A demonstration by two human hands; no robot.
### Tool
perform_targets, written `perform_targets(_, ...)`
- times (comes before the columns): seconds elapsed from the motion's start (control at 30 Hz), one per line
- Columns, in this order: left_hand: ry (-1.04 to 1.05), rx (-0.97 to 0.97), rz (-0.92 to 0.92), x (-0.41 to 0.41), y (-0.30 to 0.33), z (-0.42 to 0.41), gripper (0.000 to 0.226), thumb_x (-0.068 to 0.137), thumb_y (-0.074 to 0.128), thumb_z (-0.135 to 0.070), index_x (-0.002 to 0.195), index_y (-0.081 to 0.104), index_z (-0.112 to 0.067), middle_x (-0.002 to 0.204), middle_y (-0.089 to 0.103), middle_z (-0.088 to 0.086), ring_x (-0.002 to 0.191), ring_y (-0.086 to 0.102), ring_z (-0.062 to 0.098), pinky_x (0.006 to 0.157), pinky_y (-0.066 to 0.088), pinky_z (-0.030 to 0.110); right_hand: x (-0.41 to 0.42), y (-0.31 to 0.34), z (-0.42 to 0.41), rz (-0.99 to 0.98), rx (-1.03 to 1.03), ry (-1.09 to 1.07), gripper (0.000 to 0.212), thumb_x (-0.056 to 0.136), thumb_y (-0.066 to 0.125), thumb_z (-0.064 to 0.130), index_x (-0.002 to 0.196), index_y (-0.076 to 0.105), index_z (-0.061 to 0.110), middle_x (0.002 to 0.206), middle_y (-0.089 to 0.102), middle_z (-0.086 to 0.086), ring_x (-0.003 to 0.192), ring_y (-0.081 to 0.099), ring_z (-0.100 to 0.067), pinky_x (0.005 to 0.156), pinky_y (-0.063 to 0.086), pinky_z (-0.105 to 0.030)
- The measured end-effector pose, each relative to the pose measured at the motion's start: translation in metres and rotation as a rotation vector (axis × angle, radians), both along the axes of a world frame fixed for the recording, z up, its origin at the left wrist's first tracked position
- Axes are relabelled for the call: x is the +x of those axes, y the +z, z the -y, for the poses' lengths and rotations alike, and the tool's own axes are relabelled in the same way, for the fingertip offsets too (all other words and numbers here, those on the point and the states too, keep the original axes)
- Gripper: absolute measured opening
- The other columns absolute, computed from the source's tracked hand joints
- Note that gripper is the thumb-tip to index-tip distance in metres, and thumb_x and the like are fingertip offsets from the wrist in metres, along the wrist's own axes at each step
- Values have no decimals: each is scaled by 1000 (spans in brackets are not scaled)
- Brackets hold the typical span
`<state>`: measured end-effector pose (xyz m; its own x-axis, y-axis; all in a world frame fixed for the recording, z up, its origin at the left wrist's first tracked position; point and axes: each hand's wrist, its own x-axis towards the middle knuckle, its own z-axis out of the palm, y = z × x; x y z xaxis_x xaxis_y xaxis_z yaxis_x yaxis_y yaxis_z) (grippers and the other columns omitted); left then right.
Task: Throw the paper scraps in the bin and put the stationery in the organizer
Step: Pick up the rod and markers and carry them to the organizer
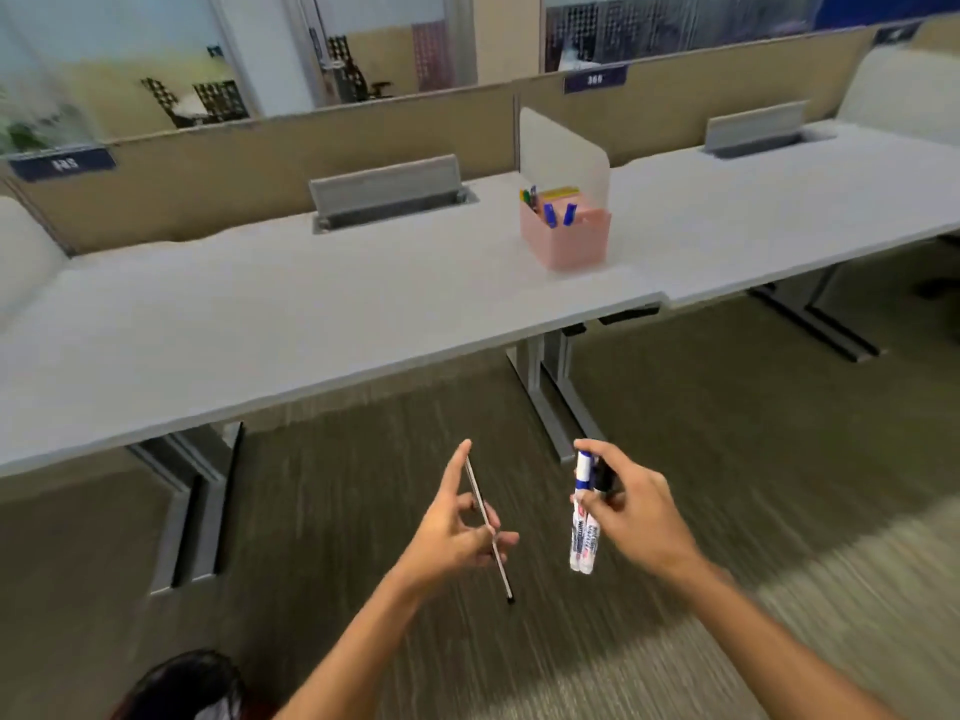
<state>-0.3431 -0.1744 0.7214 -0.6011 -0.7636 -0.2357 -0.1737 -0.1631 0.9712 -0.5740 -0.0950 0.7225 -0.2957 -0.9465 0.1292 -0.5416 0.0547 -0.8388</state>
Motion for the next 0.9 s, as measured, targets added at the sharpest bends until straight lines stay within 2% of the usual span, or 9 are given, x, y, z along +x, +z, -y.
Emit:
perform_targets(0.17,106,-92,-28,-12,73,-9,109,73,74,-6,137,10,-67,105,57,33,96,67,49,79,53,66,-21,71,0,-37,-33,41,54,83,71,6,126,58,36,89,64,6,58,58,0,63,52,-14)
perform_targets(0.27,113,-146,-27,-20,101,-4,117,66,78,-14,136,2,-69,103,60,30,91,70,45,78,56,62,-33,100,11,-60,-7,60,56,86,70,10,130,53,39,98,64,7,75,67,-6,75,60,-25)
perform_targets(0.37,87,-187,-23,-29,116,11,117,72,75,-8,138,-1,-67,102,60,28,89,71,41,78,57,60,-45,118,34,-64,-10,68,57,87,70,14,130,49,45,107,64,5,87,69,-10,82,60,-31)
perform_targets(0.47,63,-203,-24,-43,127,35,115,73,76,-4,141,5,-64,99,60,30,85,70,46,76,58,59,-55,129,60,-74,-40,76,56,87,71,18,127,48,49,111,64,6,89,68,-7,81,57,-23)
perform_targets(0.6,52,-244,2,-68,133,80,112,67,79,-11,138,10,-62,97,64,26,77,73,39,68,61,41,-72,135,102,-112,-67,69,57,86,72,18,127,48,48,106,62,11,91,65,-3,81,57,-21)
perform_targets(0.73,36,-295,5,-99,133,145,103,69,76,-7,137,13,-52,101,61,23,82,74,31,76,62,44,-97,139,159,-126,-72,47,56,87,71,18,125,46,51,104,59,15,87,66,-1,75,56,-12)
perform_targets(0.77,46,-320,9,-109,133,164,102,69,77,-7,136,14,-50,101,61,21,82,74,30,77,62,42,-104,140,176,-117,-65,42,55,87,71,18,124,47,51,107,59,15,86,66,-2,77,57,-15)
perform_targets(0.83,67,-357,28,-128,139,204,102,68,81,-8,135,16,-48,100,61,18,81,73,30,75,62,38,-117,145,213,-108,-55,14,52,87,71,18,124,47,46,115,61,9,87,68,-8,86,58,-34)
perform_targets(0.9,55,-349,24,-148,150,245,101,69,81,-6,135,16,-47,101,61,18,80,74,30,72,62,36,-130,155,251,-128,-65,-14,51,87,71,17,127,47,40,127,61,0,98,67,-17,90,56,-45)
